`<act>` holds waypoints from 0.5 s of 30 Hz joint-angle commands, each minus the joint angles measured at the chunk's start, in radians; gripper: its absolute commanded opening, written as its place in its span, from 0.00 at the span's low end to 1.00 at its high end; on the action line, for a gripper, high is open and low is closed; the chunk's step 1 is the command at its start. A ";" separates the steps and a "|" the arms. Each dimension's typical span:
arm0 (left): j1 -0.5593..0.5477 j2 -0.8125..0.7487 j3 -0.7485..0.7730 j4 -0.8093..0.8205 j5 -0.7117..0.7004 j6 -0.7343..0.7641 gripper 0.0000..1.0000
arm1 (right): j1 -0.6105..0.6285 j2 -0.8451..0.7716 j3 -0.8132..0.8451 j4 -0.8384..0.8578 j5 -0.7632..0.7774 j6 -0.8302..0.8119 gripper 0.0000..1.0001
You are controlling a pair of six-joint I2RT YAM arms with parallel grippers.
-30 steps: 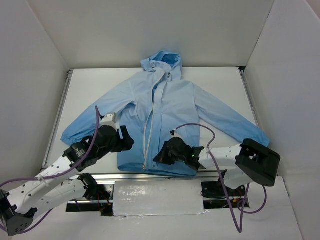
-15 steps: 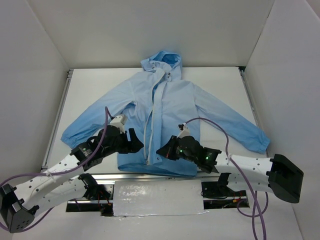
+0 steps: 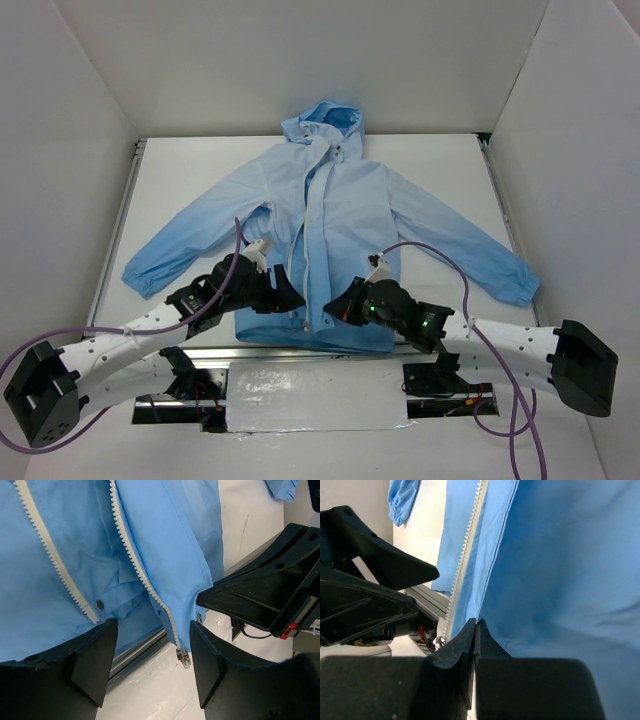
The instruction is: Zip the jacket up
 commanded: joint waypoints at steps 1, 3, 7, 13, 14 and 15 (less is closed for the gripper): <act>0.002 0.028 -0.017 0.127 0.051 -0.027 0.71 | 0.007 -0.012 -0.016 0.040 0.018 -0.004 0.00; 0.000 0.041 -0.030 0.144 0.059 -0.033 0.71 | 0.007 -0.003 -0.015 0.047 0.017 -0.009 0.00; -0.001 0.056 -0.022 0.151 0.065 -0.031 0.71 | 0.005 0.022 -0.011 0.053 0.014 -0.009 0.00; -0.001 0.081 -0.016 0.171 0.085 -0.027 0.71 | 0.005 0.000 -0.031 0.066 0.024 0.005 0.00; -0.001 0.090 -0.014 0.173 0.088 -0.027 0.71 | 0.007 -0.003 -0.041 0.071 0.024 0.007 0.00; -0.001 0.093 -0.014 0.176 0.090 -0.027 0.71 | 0.004 -0.007 -0.044 0.076 0.026 0.013 0.00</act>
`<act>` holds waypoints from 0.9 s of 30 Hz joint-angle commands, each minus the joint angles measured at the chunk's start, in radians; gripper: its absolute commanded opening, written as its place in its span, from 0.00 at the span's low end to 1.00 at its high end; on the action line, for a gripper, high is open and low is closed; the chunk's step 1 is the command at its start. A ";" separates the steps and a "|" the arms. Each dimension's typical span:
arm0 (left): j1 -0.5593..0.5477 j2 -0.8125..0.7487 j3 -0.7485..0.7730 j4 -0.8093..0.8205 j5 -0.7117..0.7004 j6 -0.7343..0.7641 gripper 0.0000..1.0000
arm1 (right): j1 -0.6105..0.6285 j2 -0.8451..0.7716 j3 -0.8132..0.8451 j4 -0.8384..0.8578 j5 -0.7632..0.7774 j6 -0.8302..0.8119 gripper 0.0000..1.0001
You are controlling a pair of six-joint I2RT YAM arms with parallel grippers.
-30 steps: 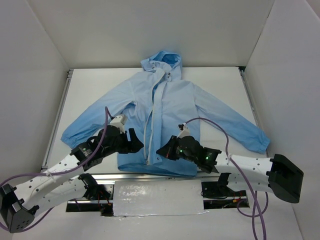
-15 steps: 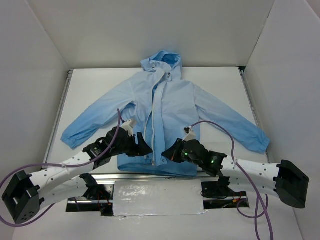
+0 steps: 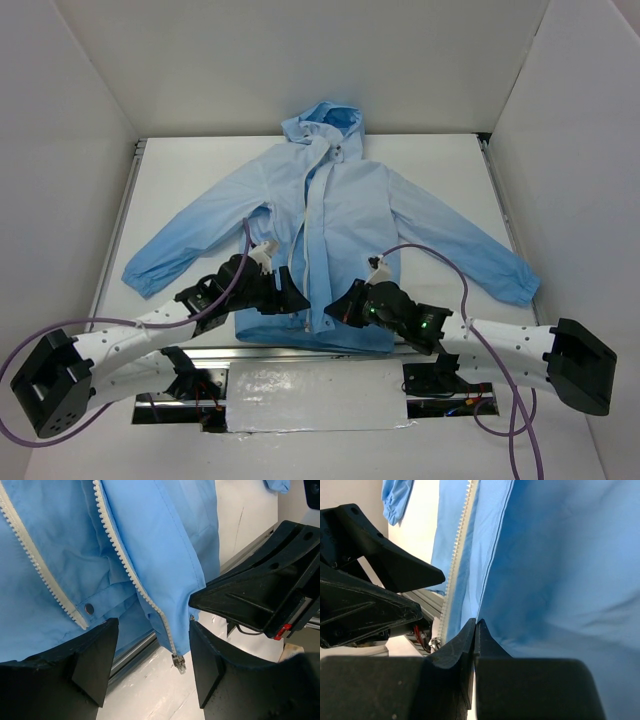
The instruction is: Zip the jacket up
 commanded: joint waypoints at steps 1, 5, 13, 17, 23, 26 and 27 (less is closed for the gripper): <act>-0.001 0.016 0.018 0.064 0.033 0.002 0.70 | 0.005 -0.027 -0.023 0.055 0.024 0.009 0.00; -0.002 0.039 0.002 0.084 0.027 -0.004 0.65 | 0.007 -0.033 -0.022 0.060 0.021 0.006 0.00; -0.001 0.139 -0.005 0.159 0.055 -0.012 0.64 | 0.007 0.002 -0.031 0.124 -0.019 0.004 0.00; -0.007 0.174 0.008 0.165 0.060 -0.005 0.52 | 0.007 0.021 -0.033 0.140 -0.030 0.010 0.00; -0.005 0.203 0.005 0.165 0.047 0.004 0.14 | 0.008 0.002 -0.039 0.126 -0.010 0.009 0.00; -0.007 0.205 -0.001 0.176 0.052 0.004 0.00 | 0.007 -0.007 -0.040 0.078 0.016 0.018 0.00; -0.007 0.199 -0.004 0.182 0.055 0.005 0.00 | 0.007 -0.007 -0.043 0.066 0.022 0.021 0.00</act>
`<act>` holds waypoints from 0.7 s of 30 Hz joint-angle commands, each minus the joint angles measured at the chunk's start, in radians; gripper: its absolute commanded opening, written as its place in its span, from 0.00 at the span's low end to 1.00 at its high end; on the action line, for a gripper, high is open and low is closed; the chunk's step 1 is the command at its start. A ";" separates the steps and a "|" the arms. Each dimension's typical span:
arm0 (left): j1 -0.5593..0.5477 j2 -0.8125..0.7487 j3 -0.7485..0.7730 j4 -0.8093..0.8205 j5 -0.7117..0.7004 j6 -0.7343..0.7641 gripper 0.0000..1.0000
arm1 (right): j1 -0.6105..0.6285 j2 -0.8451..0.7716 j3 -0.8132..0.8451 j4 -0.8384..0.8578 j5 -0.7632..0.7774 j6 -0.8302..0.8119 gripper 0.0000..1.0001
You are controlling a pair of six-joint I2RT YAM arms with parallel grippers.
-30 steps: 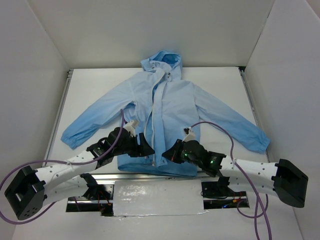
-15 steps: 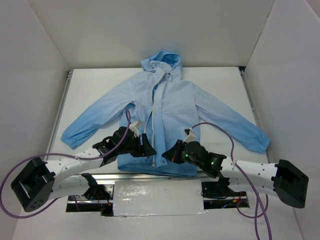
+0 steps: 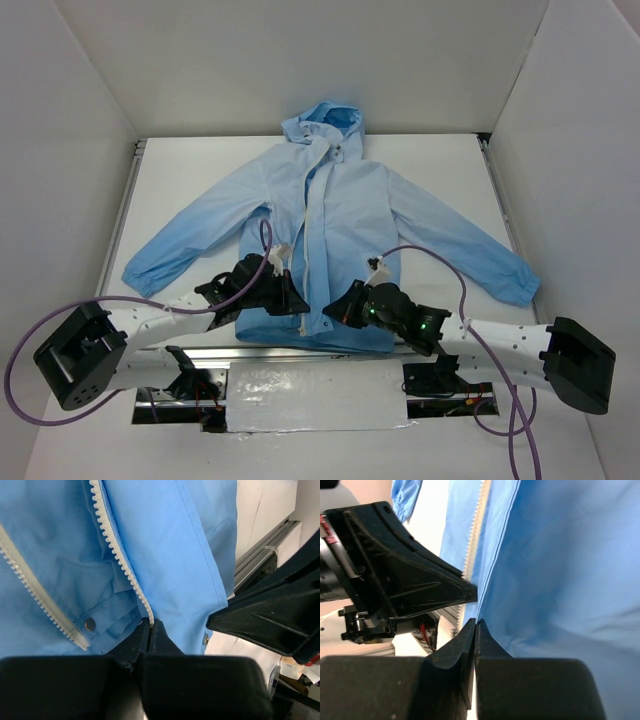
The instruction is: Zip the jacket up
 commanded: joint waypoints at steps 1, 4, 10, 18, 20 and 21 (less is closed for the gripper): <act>-0.004 -0.007 -0.009 0.055 0.011 0.009 0.00 | 0.005 -0.020 -0.020 -0.026 0.050 0.016 0.04; -0.004 -0.033 -0.031 0.113 0.041 0.025 0.00 | 0.006 -0.005 -0.002 -0.088 0.036 -0.022 0.12; -0.008 -0.099 -0.055 0.193 0.032 0.051 0.00 | 0.009 -0.029 0.088 -0.329 0.085 -0.106 0.31; -0.021 -0.168 -0.063 0.252 0.008 0.094 0.00 | 0.023 -0.251 0.100 -0.331 0.033 -0.177 0.51; -0.024 -0.188 -0.067 0.271 0.002 0.089 0.00 | 0.023 -0.247 0.097 -0.282 -0.028 -0.174 0.52; -0.025 -0.192 -0.066 0.277 0.000 0.083 0.00 | 0.023 -0.227 0.097 -0.273 -0.042 -0.165 0.52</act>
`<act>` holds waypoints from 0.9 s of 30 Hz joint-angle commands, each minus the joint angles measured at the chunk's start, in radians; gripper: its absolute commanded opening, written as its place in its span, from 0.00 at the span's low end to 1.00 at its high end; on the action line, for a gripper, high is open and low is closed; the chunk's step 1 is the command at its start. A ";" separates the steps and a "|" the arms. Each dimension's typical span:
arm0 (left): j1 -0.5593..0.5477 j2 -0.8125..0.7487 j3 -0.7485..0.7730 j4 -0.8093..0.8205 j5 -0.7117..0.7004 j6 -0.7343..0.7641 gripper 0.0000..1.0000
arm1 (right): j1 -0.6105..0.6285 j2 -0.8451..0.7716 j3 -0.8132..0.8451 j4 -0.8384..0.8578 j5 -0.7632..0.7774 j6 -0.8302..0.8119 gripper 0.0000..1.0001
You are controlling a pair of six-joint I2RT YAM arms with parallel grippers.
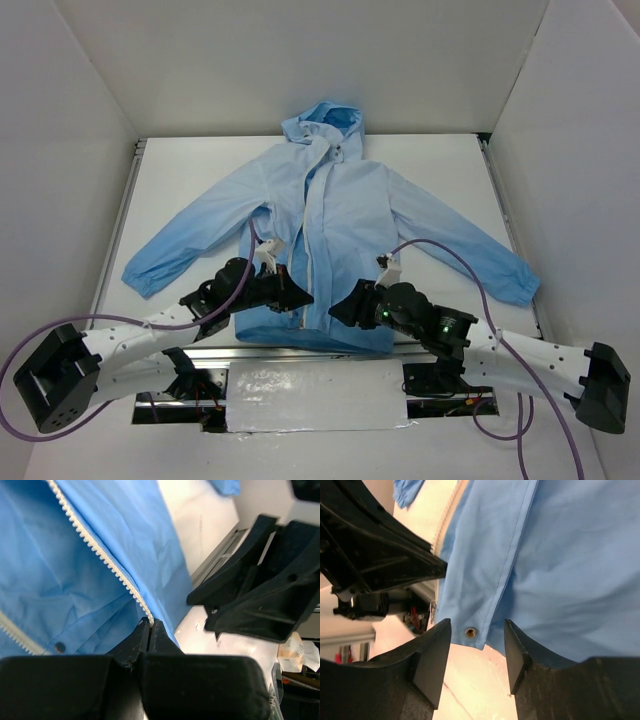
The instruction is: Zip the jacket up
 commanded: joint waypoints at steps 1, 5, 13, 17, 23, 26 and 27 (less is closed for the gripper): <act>-0.008 -0.041 0.004 0.110 -0.015 0.022 0.00 | 0.011 0.030 0.031 0.073 -0.077 -0.022 0.55; -0.022 -0.030 0.018 0.131 -0.012 0.019 0.00 | 0.011 0.082 -0.004 0.183 -0.138 0.006 0.58; -0.054 0.019 0.027 0.165 -0.032 0.006 0.00 | 0.010 0.119 0.005 0.256 -0.178 0.015 0.61; -0.063 0.025 0.027 0.182 -0.039 0.000 0.00 | 0.013 0.100 -0.017 0.286 -0.192 0.016 0.61; -0.072 0.025 0.030 0.206 -0.053 -0.018 0.00 | 0.011 0.151 -0.027 0.323 -0.235 0.038 0.59; -0.077 0.017 0.028 0.219 -0.061 -0.027 0.00 | 0.011 0.163 -0.044 0.366 -0.250 0.055 0.56; -0.077 0.011 0.025 0.225 -0.062 -0.030 0.00 | 0.011 0.168 -0.046 0.369 -0.253 0.056 0.56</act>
